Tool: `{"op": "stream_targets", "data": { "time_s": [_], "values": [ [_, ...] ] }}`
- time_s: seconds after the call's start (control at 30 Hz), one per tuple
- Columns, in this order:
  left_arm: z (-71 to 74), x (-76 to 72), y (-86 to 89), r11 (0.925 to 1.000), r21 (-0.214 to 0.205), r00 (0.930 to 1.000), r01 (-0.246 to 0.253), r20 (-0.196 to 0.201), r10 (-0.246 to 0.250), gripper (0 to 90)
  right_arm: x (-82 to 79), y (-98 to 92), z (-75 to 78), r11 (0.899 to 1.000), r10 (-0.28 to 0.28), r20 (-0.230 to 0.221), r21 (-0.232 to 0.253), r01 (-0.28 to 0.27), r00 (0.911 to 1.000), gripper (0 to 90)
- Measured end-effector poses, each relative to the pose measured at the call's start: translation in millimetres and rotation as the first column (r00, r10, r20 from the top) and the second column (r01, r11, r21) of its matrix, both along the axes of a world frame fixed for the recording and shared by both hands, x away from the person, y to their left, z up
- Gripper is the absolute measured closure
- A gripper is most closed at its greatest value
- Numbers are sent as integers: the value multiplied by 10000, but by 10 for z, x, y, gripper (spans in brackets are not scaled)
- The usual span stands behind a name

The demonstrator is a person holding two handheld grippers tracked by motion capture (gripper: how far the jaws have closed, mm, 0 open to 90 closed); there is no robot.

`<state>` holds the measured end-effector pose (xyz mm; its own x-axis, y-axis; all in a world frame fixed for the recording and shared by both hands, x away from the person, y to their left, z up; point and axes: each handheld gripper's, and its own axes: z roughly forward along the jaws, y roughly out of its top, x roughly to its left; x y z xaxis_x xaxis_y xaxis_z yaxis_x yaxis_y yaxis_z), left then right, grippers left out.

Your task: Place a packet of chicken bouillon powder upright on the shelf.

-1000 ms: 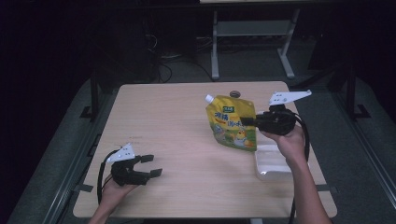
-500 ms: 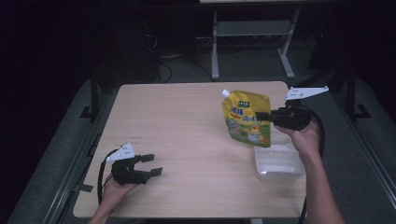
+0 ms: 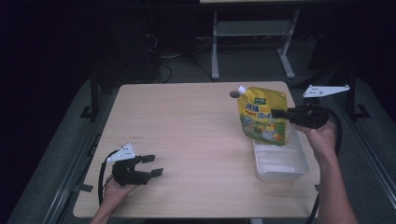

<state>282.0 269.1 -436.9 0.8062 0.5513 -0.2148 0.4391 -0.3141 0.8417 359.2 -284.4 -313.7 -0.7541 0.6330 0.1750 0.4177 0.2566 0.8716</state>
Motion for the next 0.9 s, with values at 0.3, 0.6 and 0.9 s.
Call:
{"op": "stream_targets", "data": {
  "time_s": [0.3,0.6,0.9],
  "values": [
    [-6,1,-3,10000,20,10000,51,-27,-51,291,-26,-171,33,9995,-281,-86,-112,280,9996,894],
    [-19,-4,-14,9998,98,9998,150,-135,-149,291,33,-199,-39,9980,-523,-154,-356,517,9985,893],
    [-16,-17,5,9998,50,9997,179,-140,-178,290,45,-215,-107,9979,-289,-141,-589,281,9995,891]
  ]
}}
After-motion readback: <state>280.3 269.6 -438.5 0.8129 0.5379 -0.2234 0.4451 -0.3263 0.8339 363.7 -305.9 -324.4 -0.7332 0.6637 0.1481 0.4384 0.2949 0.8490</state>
